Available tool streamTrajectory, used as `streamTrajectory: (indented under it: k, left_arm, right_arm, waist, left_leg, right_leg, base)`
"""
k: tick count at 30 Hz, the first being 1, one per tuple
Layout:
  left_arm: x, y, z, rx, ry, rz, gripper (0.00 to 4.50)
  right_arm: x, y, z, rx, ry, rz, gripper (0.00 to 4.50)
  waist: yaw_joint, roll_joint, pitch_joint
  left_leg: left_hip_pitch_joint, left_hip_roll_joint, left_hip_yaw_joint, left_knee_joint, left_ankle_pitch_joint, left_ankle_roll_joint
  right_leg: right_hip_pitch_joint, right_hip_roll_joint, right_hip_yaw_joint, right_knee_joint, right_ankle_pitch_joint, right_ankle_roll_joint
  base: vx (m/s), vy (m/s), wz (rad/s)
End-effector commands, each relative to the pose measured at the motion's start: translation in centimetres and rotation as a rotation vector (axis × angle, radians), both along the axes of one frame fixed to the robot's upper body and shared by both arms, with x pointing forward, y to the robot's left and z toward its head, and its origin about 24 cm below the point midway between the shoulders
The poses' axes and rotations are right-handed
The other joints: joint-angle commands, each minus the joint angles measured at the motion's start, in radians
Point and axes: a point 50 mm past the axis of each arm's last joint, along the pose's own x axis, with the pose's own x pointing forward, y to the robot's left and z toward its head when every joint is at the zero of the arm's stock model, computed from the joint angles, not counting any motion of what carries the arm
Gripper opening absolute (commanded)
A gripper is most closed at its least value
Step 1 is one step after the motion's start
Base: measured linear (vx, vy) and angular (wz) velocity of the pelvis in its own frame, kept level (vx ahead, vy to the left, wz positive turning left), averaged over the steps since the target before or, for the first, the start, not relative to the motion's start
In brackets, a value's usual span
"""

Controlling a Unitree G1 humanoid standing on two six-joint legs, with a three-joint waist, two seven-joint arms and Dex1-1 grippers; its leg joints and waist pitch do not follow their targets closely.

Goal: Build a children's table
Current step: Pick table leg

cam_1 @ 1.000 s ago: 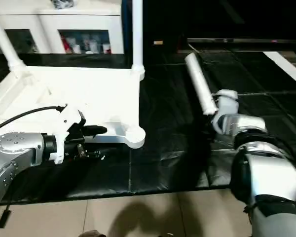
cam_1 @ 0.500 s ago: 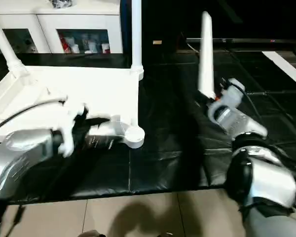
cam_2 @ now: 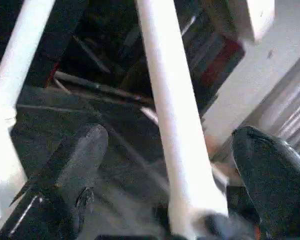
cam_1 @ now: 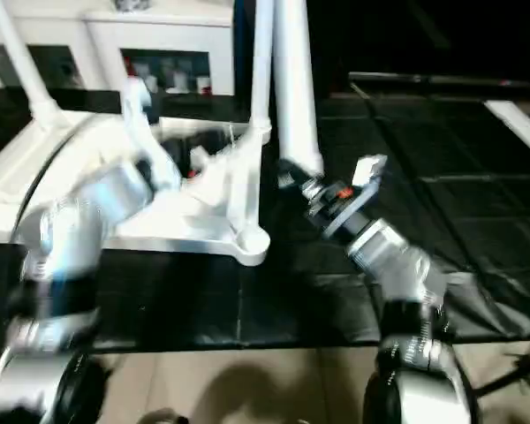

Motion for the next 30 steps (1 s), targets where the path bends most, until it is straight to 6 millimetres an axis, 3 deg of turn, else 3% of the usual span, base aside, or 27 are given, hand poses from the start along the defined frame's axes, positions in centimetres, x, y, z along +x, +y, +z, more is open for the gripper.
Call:
streamTrajectory:
  k: [1, 2, 3, 4, 9, 10, 14, 15, 19, 20, 24, 25, 26, 27, 30]
  left_arm:
    - [0.4, -0.3, 0.2, -0.031, 0.032, -0.007, 4.50]
    - [0.5, -0.5, 0.1, -0.029, 0.040, -0.010, 4.50]
    - [0.6, -0.5, 0.1, -0.030, 0.042, -0.009, 4.50]
    - [0.9, -0.7, 0.0, -0.048, 0.072, -0.012, 4.50]
    - [0.9, -1.1, 0.2, -0.141, 0.112, -0.055, 4.50]
    - [0.7, -1.2, 0.6, -0.175, 0.105, -0.081, 4.32]
    - [0.7, -1.1, 0.8, -0.203, 0.102, -0.082, 4.11]
    - [0.7, -1.0, 1.0, -0.235, 0.089, -0.097, 4.01]
    - [0.4, -1.2, 1.6, -0.290, 0.044, -0.164, 3.70]
    - [0.3, -1.2, 1.7, -0.304, 0.033, -0.185, 3.60]
    - [-0.6, -1.0, 2.1, -0.406, -0.012, -0.311, 3.33]
    - [-0.8, -0.9, 2.1, -0.423, -0.023, -0.344, 3.27]
    - [-1.1, -0.9, 2.1, -0.437, -0.039, -0.404, 3.20]
    - [-1.2, -0.9, 2.1, -0.435, -0.044, -0.421, 3.12]
    - [-1.5, -0.9, 2.2, -0.432, -0.057, -0.465, 2.86]
  right_arm:
    - [-0.5, 0.8, 0.8, -0.006, -0.042, 0.047, 2.74]
    - [-0.8, 1.1, 0.8, -0.015, -0.046, 0.059, 2.74]
    - [-0.8, 1.2, 0.9, -0.017, -0.047, 0.062, 2.74]
    - [-1.4, 1.9, 1.0, -0.040, -0.062, 0.088, 2.74]
    - [-2.0, 2.4, 0.7, -0.132, -0.064, 0.100, 2.74]
    - [-1.9, 2.5, 0.4, -0.189, -0.063, 0.081, 2.74]
    - [-1.9, 2.6, 0.5, -0.249, -0.081, 0.060, 2.74]
    - [-2.1, 2.7, 0.9, -0.241, -0.097, 0.065, 2.74]
    - [-2.7, 2.7, 1.5, -0.202, -0.121, 0.094, 2.74]
    - [-2.8, 2.7, 1.5, -0.191, -0.121, 0.100, 2.74]
    - [-3.6, 3.1, 1.5, -0.151, -0.122, 0.167, 2.74]
    - [-3.8, 3.2, 1.4, -0.142, -0.123, 0.188, 2.74]
    - [-4.1, 3.4, 1.4, -0.121, -0.124, 0.219, 2.74]
    - [-4.2, 3.5, 1.4, -0.117, -0.123, 0.226, 2.74]
    - [-4.4, 3.6, 1.5, -0.114, -0.125, 0.245, 2.74]
  waist:
    - [0.003, -0.009, -0.085]
    - [0.005, -0.003, -0.085]
    - [0.006, -0.005, -0.085]
    - [0.008, 0.008, -0.087]
    - [0.009, 0.005, -0.089]
    - [0.010, 0.007, -0.087]
    - [0.008, 0.013, -0.085]
    - [0.008, 0.019, -0.085]
    - [0.008, 0.016, -0.085]
    - [0.009, 0.005, -0.084]
    - [0.008, 0.018, -0.083]
    - [0.006, 0.014, -0.083]
    - [0.007, 0.014, -0.082]
    - [0.008, 0.022, -0.083]
    - [0.005, 0.021, -0.081]
  left_leg:
    - [0.006, 0.019, -0.006, -0.063, -0.109, 0.034]
    - [0.008, 0.019, -0.005, -0.062, -0.111, 0.030]
    - [0.010, 0.020, -0.005, -0.063, -0.115, 0.029]
    - [0.010, 0.021, -0.008, -0.064, -0.116, 0.022]
    - [0.009, 0.023, -0.008, -0.066, -0.114, 0.017]
    - [0.007, 0.020, -0.007, -0.064, -0.116, 0.007]
    - [0.007, 0.018, -0.008, -0.065, -0.139, 0.005]
    - [0.006, 0.018, -0.010, -0.066, -0.141, 0.005]
    - [0.008, 0.018, -0.009, -0.066, -0.147, 0.010]
    - [0.008, 0.018, -0.007, -0.067, -0.145, 0.015]
    - [0.010, 0.020, -0.009, -0.067, -0.152, 0.017]
    - [0.010, 0.019, -0.007, -0.067, -0.156, 0.019]
    - [0.010, 0.019, -0.008, -0.068, -0.155, 0.018]
    - [0.011, 0.019, -0.009, -0.068, -0.156, 0.017]
    - [0.012, 0.020, -0.009, -0.070, -0.177, 0.007]
  right_leg:
    - [0.064, -0.078, 0.050, -0.090, -0.273, -0.102]
    - [0.061, -0.078, 0.051, -0.092, -0.267, -0.102]
    - [0.061, -0.079, 0.051, -0.094, -0.267, -0.102]
    - [0.063, -0.080, 0.051, -0.092, -0.247, -0.106]
    - [0.066, -0.082, 0.051, -0.087, -0.188, -0.132]
    - [0.066, -0.083, 0.052, -0.089, -0.197, -0.137]
    - [0.069, -0.082, 0.051, -0.095, -0.227, -0.115]
    - [0.069, -0.082, 0.050, -0.095, -0.231, -0.113]
    - [0.068, -0.080, 0.051, -0.096, -0.226, -0.119]
    - [0.070, -0.082, 0.050, -0.096, -0.239, -0.117]
    - [0.066, -0.081, 0.051, -0.098, -0.247, -0.120]
    - [0.067, -0.080, 0.051, -0.100, -0.247, -0.121]
    - [0.067, -0.080, 0.051, -0.100, -0.250, -0.121]
    - [0.066, -0.081, 0.051, -0.099, -0.251, -0.122]
    - [0.066, -0.080, 0.050, -0.102, -0.268, -0.115]
  base:
    - [0.000, 0.000, 0.00]
    - [0.000, 0.000, 0.00]
    - [0.000, 0.000, 0.00]
    - [0.000, 0.000, 0.00]
    - [0.000, 0.000, 0.00]
    - [0.000, 0.000, 0.00]
    - [0.000, 0.000, 0.00]
    - [0.000, 0.000, 0.00]
    - [0.000, 0.000, 0.00]
    - [0.000, 0.000, 0.00]
    - [0.000, 0.000, 0.00]
    - [0.000, 0.000, 0.00]
    - [0.000, 0.000, 0.00]
    - [0.000, 0.000, 0.00]
    - [0.000, 0.000, 0.00]
